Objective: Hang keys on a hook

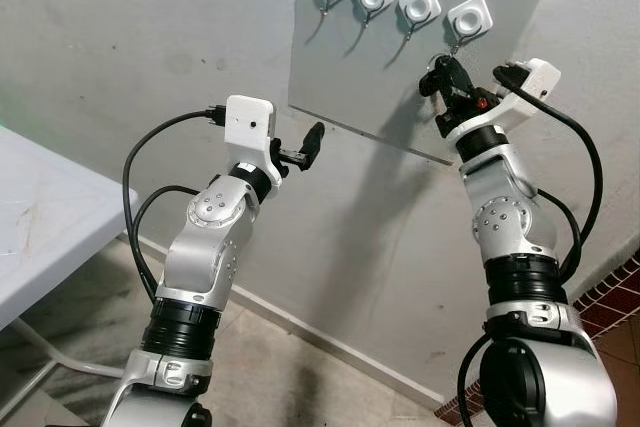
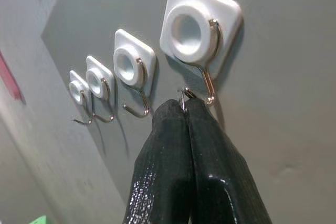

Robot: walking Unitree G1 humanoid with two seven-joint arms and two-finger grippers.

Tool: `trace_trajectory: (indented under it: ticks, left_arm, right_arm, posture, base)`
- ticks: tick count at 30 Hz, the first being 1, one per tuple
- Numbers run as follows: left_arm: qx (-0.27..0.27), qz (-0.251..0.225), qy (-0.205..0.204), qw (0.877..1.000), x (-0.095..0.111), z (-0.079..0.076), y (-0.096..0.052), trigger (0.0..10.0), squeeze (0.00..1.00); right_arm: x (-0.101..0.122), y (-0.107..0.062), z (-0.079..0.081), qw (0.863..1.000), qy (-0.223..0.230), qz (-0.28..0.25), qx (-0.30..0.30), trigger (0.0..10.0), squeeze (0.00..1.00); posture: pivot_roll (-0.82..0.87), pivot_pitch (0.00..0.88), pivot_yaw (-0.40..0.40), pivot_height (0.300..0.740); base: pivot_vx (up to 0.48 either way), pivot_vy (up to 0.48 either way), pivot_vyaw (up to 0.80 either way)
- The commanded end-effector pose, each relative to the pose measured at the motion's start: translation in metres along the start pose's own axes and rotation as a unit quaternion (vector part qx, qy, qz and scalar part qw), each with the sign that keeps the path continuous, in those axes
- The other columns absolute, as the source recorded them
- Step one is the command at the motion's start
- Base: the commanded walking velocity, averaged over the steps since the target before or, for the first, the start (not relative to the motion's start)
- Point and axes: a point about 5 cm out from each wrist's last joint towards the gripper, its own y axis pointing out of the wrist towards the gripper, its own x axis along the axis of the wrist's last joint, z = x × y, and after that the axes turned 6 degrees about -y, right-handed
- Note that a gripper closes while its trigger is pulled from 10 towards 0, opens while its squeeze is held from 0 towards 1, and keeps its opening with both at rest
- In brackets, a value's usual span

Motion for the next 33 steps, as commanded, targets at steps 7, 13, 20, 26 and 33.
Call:
trace_trajectory:
  ticks: [7,13,20,26,33]
  left_arm:
    - [-0.009,-0.012,0.005,1.000,0.009,-0.004,0.004,10.0,0.00]
    - [-0.010,-0.014,0.005,1.000,0.010,-0.005,0.004,10.0,0.00]
    - [-0.010,-0.016,0.004,1.000,0.011,-0.005,0.005,10.0,0.00]
    - [-0.008,-0.017,0.002,1.000,0.012,-0.004,0.005,10.0,0.00]
    - [-0.006,-0.016,0.002,1.000,0.011,-0.003,0.005,10.0,0.00]
  right_arm:
    - [0.014,0.008,0.005,0.999,-0.014,-0.026,0.021,10.0,0.00]
    - [0.012,0.007,0.007,0.999,-0.014,-0.025,0.027,10.0,0.00]
    - [-0.003,0.002,0.010,0.998,-0.035,0.009,0.051,10.0,0.00]
    - [0.005,0.003,0.012,0.998,-0.016,-0.013,0.059,10.0,0.00]
    - [0.013,0.004,0.014,0.997,0.002,-0.039,0.066,10.0,0.00]
  posture:
    - [-0.04,0.000,-0.088,0.724]
    - [-0.04,0.000,-0.087,0.724]
    - [-0.04,0.000,-0.089,0.724]
    - [-0.04,0.000,-0.089,0.724]
    - [-0.04,0.000,-0.091,0.724]
  base:
    - [0.000,0.000,0.00]
    - [0.000,0.000,0.00]
    - [0.000,0.000,0.00]
    - [0.000,0.000,0.00]
    - [0.000,0.000,0.00]
